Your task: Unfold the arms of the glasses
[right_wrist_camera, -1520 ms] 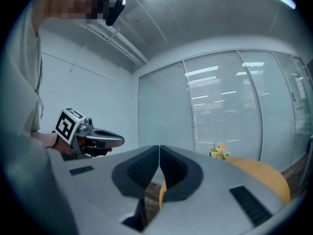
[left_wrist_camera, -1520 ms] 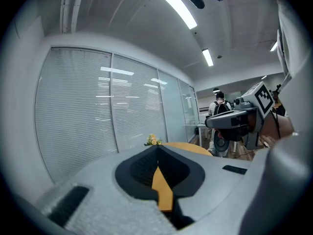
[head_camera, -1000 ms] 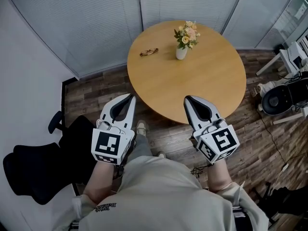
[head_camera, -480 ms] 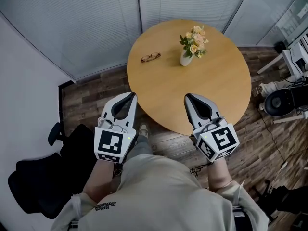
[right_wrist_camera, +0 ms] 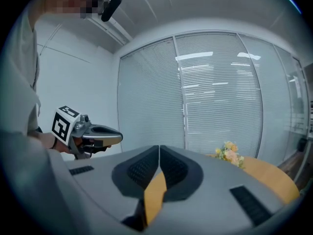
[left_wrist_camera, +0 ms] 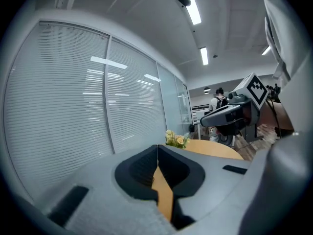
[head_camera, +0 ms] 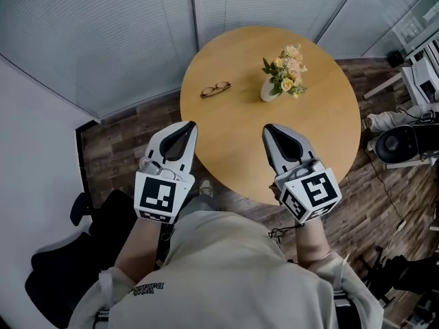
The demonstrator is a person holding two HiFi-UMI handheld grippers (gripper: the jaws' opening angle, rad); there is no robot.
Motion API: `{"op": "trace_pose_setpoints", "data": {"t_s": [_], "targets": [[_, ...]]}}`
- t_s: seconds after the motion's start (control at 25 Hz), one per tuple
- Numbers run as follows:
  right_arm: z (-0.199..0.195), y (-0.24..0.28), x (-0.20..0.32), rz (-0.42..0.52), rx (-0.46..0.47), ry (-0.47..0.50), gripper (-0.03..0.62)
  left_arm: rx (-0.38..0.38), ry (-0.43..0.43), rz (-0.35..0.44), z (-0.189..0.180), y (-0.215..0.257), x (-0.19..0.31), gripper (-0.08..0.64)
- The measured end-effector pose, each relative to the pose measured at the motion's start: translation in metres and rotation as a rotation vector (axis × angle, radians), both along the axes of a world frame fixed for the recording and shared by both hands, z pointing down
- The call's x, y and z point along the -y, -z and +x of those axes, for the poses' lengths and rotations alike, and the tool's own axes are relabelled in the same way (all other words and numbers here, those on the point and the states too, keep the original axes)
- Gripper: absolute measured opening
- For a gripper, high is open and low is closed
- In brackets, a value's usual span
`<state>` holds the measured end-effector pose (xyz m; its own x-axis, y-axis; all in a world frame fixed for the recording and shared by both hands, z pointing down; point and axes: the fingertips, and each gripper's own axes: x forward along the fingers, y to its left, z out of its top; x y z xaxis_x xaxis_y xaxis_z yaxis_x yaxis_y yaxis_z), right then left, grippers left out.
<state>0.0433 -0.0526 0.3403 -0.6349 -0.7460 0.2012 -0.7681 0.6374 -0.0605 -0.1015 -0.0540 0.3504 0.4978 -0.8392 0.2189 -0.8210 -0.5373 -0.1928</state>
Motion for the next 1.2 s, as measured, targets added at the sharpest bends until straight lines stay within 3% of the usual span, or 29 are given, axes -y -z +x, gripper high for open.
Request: {"op": "trace_pose_setpoints", "data": {"t_s": [0.44,0.68,1.2], "targets": [[-0.043,-0.006,0.064,-0.012,-0.067,-0.071,0.031,0.022,-0.128,0.032,-0.033,-0.009,0.077,0.023],[-0.055,-0.022,0.083,-0.059,-0.08,-0.077,0.031,0.021,-0.162,-0.015,-0.036,-0.03,0.104,0.023],[-0.044,-0.052,0.116,-0.106,-0.072,-0.017,0.031,0.168,-0.09,-0.075,-0.011,-0.102,0.161,0.026]]}}
